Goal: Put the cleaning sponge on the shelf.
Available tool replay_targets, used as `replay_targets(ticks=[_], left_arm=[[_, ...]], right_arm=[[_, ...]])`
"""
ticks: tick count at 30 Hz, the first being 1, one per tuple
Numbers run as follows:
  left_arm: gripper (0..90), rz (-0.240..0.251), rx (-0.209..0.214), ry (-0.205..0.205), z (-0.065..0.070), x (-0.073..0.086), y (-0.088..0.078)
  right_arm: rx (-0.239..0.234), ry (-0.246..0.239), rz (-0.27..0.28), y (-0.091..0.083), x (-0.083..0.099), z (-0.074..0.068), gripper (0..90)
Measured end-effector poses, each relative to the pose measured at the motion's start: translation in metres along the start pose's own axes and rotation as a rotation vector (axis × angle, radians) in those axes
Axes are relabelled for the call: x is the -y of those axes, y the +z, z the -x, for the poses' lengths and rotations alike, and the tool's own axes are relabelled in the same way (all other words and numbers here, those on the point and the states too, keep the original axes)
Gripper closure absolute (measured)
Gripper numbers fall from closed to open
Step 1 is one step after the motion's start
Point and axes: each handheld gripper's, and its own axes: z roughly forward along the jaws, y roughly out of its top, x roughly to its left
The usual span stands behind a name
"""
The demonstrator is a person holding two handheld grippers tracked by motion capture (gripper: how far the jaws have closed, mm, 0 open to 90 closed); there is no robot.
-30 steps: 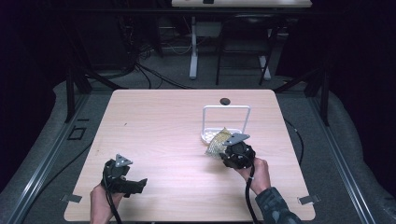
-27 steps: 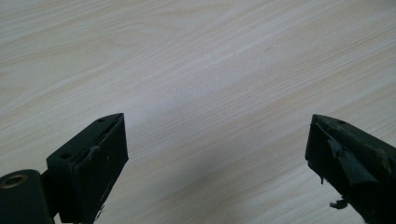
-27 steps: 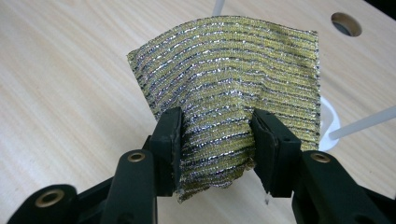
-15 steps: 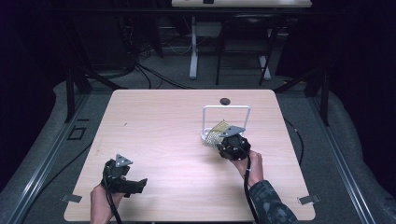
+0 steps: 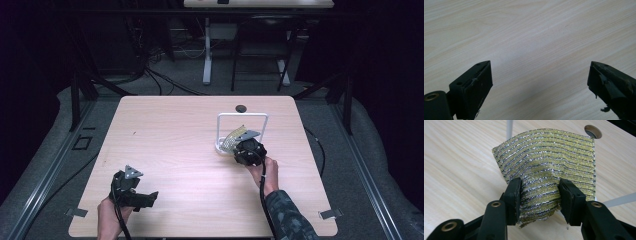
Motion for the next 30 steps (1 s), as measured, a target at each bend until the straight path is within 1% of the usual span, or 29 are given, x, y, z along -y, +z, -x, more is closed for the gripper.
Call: replay_targets(ticks=[4,5,6,8,9,10,13,16,22,24,25,28,30], left_arm=[[5.9,0.001,0.001,-0.002,0.000,0.000,0.000],[5.9,0.002,0.002,-0.002,0.000,0.000,0.000],[5.9,0.002,0.002,-0.003,0.000,0.000,0.000],[5.9,0.002,0.002,-0.003,0.000,0.000,0.000],[5.9,0.003,0.003,-0.003,0.000,0.000,0.000],[6.0,0.002,0.003,-0.003,0.000,0.000,0.000],[6.0,0.002,0.004,-0.003,0.001,0.000,0.001],[6.0,0.000,0.004,0.002,0.001,0.000,0.001],[6.0,-0.003,0.005,0.001,0.001,0.000,0.001],[6.0,-0.003,0.005,0.002,0.001,0.000,0.001],[6.0,-0.003,0.006,0.006,0.001,0.000,0.001],[6.0,-0.003,0.005,0.007,0.001,0.000,0.001],[6.0,-0.003,0.006,0.007,0.001,0.000,0.001]], right_arm=[[0.004,0.018,-0.016,0.007,-0.003,0.004,53.6],[0.005,0.022,-0.010,0.009,-0.005,0.005,53.4],[0.005,0.024,-0.019,0.010,-0.006,0.006,53.0],[0.007,0.033,-0.021,0.012,-0.009,0.006,52.4],[0.007,0.029,-0.025,0.013,-0.010,0.007,52.0],[0.002,0.036,-0.029,0.015,-0.010,0.006,51.5],[-0.001,0.038,-0.043,0.018,-0.010,0.005,50.3],[0.008,0.040,-0.054,0.021,-0.010,0.003,48.9],[0.006,0.026,-0.067,0.025,-0.009,0.003,48.4],[-0.002,0.029,-0.068,0.025,-0.009,0.002,49.7],[-0.002,0.027,-0.064,0.026,-0.009,0.001,59.4],[0.001,0.022,-0.062,0.026,-0.009,0.001,59.9],[-0.005,0.030,-0.064,0.027,-0.008,0.001,58.7]])
